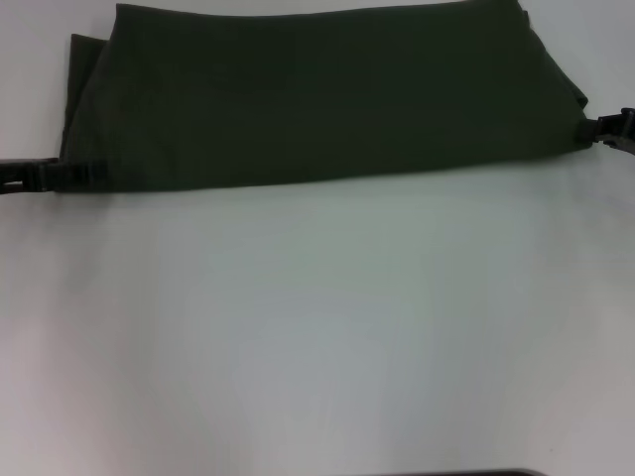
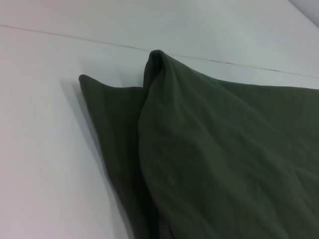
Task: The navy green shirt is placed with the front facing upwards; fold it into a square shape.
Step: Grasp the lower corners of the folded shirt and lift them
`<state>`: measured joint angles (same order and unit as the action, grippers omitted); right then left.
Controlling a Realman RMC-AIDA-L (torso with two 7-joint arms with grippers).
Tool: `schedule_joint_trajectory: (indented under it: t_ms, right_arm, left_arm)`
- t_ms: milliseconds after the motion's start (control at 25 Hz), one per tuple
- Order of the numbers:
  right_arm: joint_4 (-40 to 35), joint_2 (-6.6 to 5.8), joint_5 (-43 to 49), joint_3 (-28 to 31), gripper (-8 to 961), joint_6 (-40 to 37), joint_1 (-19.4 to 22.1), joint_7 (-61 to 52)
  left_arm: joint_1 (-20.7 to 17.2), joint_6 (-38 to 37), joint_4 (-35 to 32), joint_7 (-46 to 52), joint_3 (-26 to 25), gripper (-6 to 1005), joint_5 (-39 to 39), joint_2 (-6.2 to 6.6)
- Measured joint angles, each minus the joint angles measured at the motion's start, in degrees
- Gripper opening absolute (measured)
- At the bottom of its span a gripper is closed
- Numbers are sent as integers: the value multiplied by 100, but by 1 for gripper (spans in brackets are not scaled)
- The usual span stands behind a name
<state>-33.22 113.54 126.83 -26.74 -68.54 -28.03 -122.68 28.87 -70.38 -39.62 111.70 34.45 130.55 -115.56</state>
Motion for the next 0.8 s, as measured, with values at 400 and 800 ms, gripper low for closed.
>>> schedule_joint_trajectory:
  t_ms: [400,800]
  right_arm:
    - [0,0,4,4,10,-10,8,0]
    - [0,0,0,2,10,-6,9,0]
  left_arm:
    - [-53,42,0,69,-4,853,116,34]
    - [46,25,-2,89,1,847,273,2]
